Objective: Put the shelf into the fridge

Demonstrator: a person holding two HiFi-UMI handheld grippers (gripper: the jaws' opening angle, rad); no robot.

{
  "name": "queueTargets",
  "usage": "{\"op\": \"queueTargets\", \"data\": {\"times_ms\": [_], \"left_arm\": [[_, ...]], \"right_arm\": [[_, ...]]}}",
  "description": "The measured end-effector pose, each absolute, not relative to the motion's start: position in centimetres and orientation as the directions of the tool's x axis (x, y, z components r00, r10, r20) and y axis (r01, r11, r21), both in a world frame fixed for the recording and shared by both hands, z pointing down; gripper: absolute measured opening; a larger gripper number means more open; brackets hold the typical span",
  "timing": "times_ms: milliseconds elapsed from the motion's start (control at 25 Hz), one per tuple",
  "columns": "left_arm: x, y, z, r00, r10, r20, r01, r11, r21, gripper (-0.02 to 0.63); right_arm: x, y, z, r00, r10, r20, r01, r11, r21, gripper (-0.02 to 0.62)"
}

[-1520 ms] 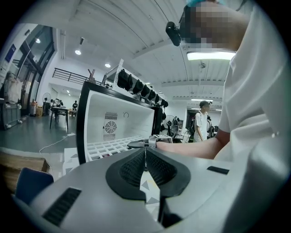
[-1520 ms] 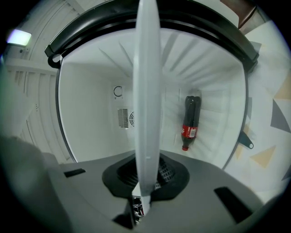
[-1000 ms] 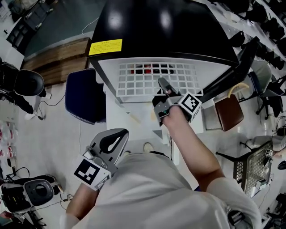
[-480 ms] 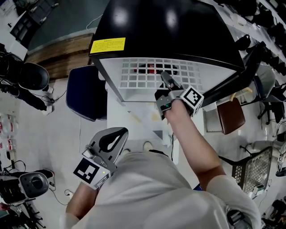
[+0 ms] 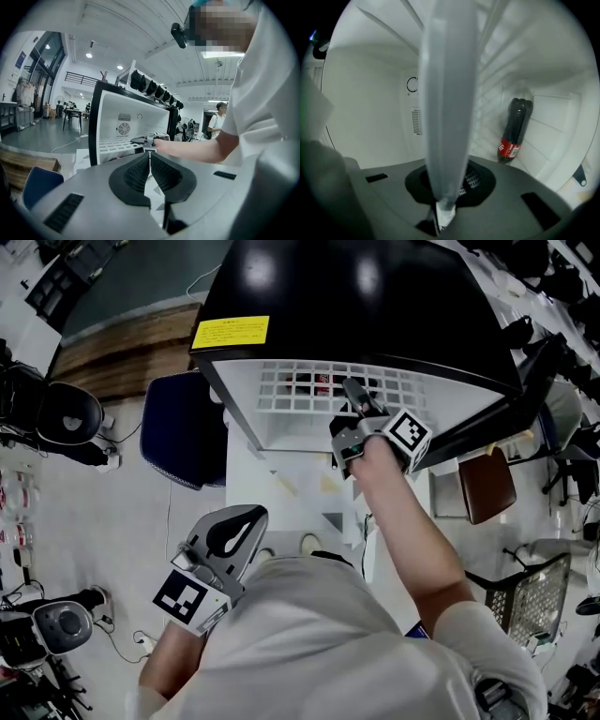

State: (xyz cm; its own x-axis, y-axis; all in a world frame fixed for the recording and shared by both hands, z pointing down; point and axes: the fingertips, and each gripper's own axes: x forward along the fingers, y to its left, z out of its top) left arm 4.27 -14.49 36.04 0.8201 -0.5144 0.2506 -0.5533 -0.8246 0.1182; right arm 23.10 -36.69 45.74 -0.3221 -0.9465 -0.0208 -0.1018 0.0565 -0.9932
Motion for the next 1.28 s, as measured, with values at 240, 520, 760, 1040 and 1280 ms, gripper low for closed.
{"op": "queueTargets", "data": {"times_ms": [240,520,760,1040,1280], "left_arm": [[3.7,-14.4,36.2,0.809,-0.523,0.268,-0.569,-0.812,0.132,0.023],[2.8,-14.0,36.7,0.802,-0.522,0.290,-0.577,-0.803,0.149,0.023],[1.9,-13.4,36.6,0.812,-0.506,0.292,-0.562,-0.813,0.154,0.023],[0.8,-12.5,36.8,0.846,-0.462,0.266,-0.508,-0.850,0.139,0.023],[-0.8,-11.2,36.8,0.870,-0.420,0.260,-0.467,-0.870,0.157,0.023]], "right_arm": [[23.2,-37.8,45.6,-0.320,-0.947,-0.024,-0.111,0.062,-0.992,0.040],[23.4,-38.3,45.6,-0.322,-0.946,-0.031,-0.142,0.081,-0.987,0.043],[23.4,-38.0,45.0,-0.334,-0.939,-0.077,-0.207,0.153,-0.966,0.075],[23.1,-35.1,45.9,-0.337,-0.939,-0.073,-0.231,0.157,-0.960,0.126],[22.5,-30.7,46.3,-0.323,-0.945,-0.059,-0.246,0.144,-0.959,0.150]]}}
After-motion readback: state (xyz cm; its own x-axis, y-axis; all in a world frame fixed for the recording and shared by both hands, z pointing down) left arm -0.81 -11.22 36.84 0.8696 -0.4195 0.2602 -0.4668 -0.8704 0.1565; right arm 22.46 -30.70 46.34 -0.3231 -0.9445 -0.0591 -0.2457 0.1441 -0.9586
